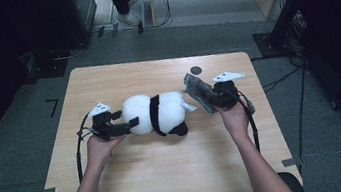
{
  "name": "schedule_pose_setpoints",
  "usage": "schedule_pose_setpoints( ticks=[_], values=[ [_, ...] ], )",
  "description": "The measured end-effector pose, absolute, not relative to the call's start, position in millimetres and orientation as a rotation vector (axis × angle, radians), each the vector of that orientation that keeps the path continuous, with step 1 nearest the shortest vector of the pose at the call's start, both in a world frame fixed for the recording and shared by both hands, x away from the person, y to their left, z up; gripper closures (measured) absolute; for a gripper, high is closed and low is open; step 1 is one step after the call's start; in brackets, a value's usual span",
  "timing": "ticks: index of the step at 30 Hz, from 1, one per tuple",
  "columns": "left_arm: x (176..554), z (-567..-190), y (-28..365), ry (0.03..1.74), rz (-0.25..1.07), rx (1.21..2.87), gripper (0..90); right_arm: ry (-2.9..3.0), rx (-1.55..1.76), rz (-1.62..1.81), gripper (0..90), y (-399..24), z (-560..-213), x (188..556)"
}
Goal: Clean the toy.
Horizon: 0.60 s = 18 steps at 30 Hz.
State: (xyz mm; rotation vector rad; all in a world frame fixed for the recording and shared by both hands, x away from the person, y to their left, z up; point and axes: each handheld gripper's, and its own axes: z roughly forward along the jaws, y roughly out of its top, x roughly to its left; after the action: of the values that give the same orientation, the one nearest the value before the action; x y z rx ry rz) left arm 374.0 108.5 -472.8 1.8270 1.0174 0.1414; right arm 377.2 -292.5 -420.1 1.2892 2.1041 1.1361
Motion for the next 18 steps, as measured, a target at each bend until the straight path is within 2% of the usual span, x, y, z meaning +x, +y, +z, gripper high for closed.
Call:
schedule_pose_setpoints(
  ticks=[3, 7, 13, 18],
  values=[
    [376, -477, 108, 1.018, 0.112, 1.84, 6.4, 2.13, 1.247, 1.13, 76.6, -282, -409, 381],
    [377, -479, 108, 1.02, 0.086, 1.861, 8.6, 2.159, 1.205, 1.152, 76.5, -267, -395, 388],
    [374, -479, 108, 1.004, 0.076, 1.879, 28.1, 2.218, 1.144, 1.159, 76.3, -242, -384, 400],
    [373, -477, 108, 1.014, 0.078, 1.884, 38.5, 2.27, 1.098, 1.152, 76.3, -220, -378, 408]
  ],
)
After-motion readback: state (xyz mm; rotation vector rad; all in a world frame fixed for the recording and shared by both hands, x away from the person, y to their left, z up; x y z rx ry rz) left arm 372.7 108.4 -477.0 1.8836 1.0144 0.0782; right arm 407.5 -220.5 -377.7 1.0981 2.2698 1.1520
